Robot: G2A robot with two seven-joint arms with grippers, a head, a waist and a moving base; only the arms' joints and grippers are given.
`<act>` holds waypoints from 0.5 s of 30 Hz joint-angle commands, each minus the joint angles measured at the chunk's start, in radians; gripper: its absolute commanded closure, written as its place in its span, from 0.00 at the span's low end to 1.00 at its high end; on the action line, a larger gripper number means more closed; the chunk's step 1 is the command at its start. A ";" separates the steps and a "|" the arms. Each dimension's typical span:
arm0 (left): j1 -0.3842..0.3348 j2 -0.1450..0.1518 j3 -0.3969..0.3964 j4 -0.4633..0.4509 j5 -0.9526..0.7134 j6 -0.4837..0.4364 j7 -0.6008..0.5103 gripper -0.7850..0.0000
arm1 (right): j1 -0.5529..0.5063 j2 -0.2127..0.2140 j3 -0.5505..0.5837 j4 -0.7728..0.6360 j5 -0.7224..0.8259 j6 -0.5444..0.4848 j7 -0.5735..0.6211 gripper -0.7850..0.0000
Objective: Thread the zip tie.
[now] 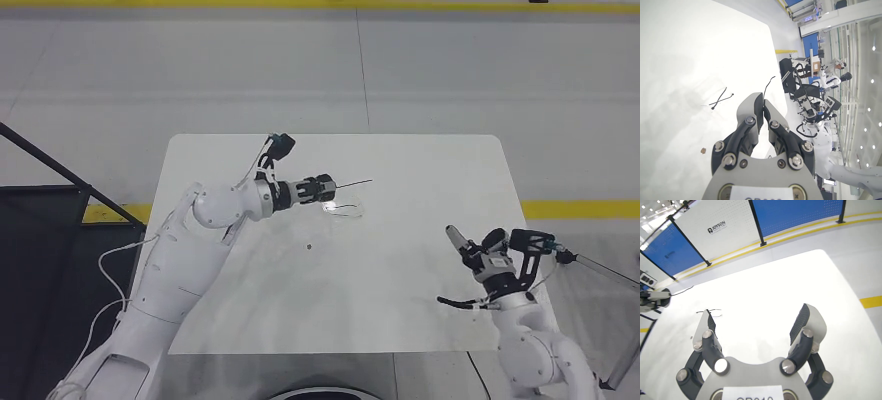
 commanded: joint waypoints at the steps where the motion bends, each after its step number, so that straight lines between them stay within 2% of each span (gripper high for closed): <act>1: -0.019 -0.005 0.021 0.008 -0.014 -0.027 -0.005 1.00 | 0.012 -0.003 -0.007 0.001 0.131 -0.028 0.028 0.00; 5: -0.056 -0.018 0.062 0.038 -0.060 -0.092 -0.017 1.00 | 0.050 -0.011 -0.024 0.020 0.367 -0.042 0.083 0.00; 10: -0.086 -0.032 0.098 0.076 -0.114 -0.150 -0.024 1.00 | 0.110 -0.015 -0.042 0.080 0.643 -0.061 0.217 0.00; 11: -0.086 -0.032 0.098 0.076 -0.114 -0.150 -0.024 1.00 | 0.123 -0.014 -0.041 0.093 0.674 -0.065 0.249 0.00; 15: -0.086 -0.032 0.098 0.076 -0.114 -0.150 -0.024 1.00 | 0.123 -0.014 -0.041 0.093 0.674 -0.065 0.249 0.00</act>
